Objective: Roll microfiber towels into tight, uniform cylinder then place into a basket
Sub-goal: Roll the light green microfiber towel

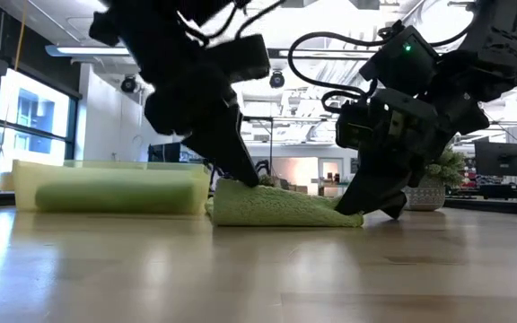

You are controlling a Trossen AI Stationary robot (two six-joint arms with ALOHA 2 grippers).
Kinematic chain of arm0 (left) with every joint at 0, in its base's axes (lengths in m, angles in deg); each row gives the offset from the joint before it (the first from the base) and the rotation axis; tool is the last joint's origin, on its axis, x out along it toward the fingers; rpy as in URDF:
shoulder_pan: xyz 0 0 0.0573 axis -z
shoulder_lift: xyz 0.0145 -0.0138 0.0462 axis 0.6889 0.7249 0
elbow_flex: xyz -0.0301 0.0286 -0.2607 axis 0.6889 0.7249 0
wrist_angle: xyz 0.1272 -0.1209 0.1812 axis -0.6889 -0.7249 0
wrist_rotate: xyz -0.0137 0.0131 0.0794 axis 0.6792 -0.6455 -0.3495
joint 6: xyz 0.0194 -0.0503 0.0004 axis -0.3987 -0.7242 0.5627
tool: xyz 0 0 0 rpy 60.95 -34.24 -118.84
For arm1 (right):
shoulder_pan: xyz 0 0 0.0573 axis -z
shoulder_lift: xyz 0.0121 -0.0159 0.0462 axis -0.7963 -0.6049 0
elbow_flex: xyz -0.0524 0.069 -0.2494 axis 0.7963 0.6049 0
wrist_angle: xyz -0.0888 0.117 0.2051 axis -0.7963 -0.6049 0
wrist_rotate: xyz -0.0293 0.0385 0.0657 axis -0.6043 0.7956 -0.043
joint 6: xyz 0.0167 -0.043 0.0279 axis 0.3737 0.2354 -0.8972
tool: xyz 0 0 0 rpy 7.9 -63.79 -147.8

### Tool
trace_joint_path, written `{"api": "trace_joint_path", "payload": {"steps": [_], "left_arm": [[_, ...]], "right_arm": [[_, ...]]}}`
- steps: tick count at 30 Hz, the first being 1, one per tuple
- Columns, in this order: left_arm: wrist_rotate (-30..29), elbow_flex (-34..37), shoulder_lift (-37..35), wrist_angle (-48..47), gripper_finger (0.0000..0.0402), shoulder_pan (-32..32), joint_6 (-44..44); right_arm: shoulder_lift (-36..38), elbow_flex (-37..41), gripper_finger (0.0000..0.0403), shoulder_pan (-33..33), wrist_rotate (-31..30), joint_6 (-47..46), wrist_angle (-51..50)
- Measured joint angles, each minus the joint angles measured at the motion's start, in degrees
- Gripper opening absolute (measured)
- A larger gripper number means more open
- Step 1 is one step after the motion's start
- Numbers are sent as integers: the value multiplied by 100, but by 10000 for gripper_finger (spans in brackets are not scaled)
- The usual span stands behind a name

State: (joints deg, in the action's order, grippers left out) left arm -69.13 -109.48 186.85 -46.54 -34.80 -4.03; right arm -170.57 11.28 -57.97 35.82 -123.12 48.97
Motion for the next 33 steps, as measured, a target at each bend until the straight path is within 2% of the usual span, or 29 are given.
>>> {"api": "trace_joint_path", "payload": {"steps": [6, 9, 15, 18, 22, 25, 29, 33], "left_arm": [[18, -2, 315, -221, 131, -38, -249], [9, -11, 425, -268, 131, -45, -412], [52, -22, 479, -289, 131, -28, -544], [37, -22, 486, -293, 131, -12, -546], [47, -20, 490, -313, 131, -12, -548], [50, -15, 494, -305, 131, -12, -548], [42, -13, 498, -280, 131, -20, -546], [44, -10, 499, -278, 131, -25, -650]], "right_arm": [[-7, 4, 1, 1, 0, 150, 28], [-19, 9, 10, 4, 30, 622, 71], [57, 22, 85, -3, 17, 1911, 232], [351, 24, 124, 75, -4, 2455, 41], [959, 24, 154, 149, -53, 2740, -537], [1423, 23, 160, 88, -50, 3119, -907], [1663, 20, 161, -346, -74, 3923, -791], [1341, 17, 161, -811, -756, 4731, -439]]}}
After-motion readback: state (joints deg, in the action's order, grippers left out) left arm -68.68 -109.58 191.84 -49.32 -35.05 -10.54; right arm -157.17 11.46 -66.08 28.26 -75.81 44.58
